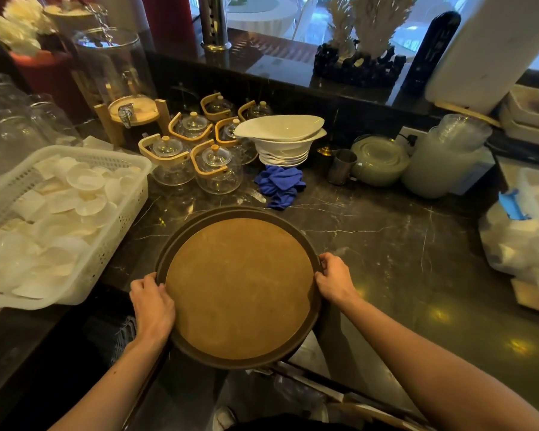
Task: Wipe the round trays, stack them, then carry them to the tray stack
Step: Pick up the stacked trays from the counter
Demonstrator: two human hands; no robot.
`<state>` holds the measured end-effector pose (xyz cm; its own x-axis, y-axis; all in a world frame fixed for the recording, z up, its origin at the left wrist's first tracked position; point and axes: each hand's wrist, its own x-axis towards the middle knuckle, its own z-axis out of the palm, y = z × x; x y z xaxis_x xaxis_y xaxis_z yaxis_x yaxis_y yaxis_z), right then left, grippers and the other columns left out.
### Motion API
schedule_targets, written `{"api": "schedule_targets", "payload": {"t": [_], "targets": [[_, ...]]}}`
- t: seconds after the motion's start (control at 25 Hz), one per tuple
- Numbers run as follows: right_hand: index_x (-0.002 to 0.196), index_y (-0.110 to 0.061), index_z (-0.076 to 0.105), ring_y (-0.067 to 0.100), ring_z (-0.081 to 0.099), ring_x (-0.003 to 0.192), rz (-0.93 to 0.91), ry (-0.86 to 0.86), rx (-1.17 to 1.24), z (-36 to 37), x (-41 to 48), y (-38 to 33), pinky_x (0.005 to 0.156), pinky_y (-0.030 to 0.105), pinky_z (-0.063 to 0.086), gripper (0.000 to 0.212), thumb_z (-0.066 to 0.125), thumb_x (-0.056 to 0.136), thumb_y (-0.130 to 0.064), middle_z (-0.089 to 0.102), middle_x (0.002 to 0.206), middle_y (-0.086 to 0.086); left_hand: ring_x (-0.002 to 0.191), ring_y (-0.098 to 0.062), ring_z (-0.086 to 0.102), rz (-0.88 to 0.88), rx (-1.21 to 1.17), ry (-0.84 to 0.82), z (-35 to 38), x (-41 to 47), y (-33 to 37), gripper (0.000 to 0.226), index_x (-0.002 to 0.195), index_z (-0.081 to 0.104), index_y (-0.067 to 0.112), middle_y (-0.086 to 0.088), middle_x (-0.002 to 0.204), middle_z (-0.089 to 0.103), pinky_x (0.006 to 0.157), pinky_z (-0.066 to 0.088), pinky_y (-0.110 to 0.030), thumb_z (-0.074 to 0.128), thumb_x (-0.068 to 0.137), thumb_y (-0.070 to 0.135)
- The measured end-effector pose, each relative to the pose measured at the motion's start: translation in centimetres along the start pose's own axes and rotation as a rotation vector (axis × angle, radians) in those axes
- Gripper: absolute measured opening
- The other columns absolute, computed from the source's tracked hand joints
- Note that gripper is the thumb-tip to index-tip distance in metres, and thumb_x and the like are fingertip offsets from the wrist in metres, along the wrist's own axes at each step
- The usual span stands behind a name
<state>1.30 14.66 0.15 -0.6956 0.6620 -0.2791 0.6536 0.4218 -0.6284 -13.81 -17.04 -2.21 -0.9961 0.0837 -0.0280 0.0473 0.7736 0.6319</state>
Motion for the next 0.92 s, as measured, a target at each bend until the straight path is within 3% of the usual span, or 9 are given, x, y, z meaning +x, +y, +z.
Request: {"api": "schedule_targets", "payload": {"t": [0.36, 0.6, 0.92], "targets": [[0.124, -0.009, 0.053, 0.014, 0.045, 0.096, -0.034, 0.033, -0.018, 1.5, 0.0, -1.5, 0.086, 0.026, 0.037, 0.032, 0.050, 0.092, -0.003, 0.047, 0.116, 0.007, 0.119, -0.036, 0.042, 0.003, -0.002, 0.016, -0.2, 0.9, -1.0, 0.036, 0.131, 0.043, -0.003, -0.023, 0.129, 0.038, 0.102, 0.037, -0.046, 0.043, 0.097, 0.010], [0.126, -0.007, 0.050, 0.022, 0.049, 0.109, -0.038, 0.031, -0.018, 1.8, -0.1, -2.2, 0.097, 0.033, 0.041, 0.031, 0.047, 0.095, -0.004, 0.043, 0.121, 0.009, 0.118, -0.035, 0.042, 0.014, 0.000, 0.020, -0.1, 1.7, -1.4, 0.036, 0.131, 0.043, -0.002, -0.022, 0.129, 0.038, 0.100, 0.038, -0.046, 0.043, 0.097, 0.010], [0.126, -0.008, 0.049, 0.022, 0.048, 0.113, -0.009, 0.061, -0.019, 2.4, 0.2, -2.2, 0.096, 0.039, 0.046, 0.030, 0.046, 0.096, -0.008, 0.042, 0.120, 0.007, 0.118, -0.034, 0.039, 0.012, -0.004, 0.028, 0.4, 2.1, -0.9, 0.035, 0.130, 0.043, -0.001, -0.020, 0.129, 0.038, 0.098, 0.038, -0.044, 0.043, 0.096, 0.009]]}}
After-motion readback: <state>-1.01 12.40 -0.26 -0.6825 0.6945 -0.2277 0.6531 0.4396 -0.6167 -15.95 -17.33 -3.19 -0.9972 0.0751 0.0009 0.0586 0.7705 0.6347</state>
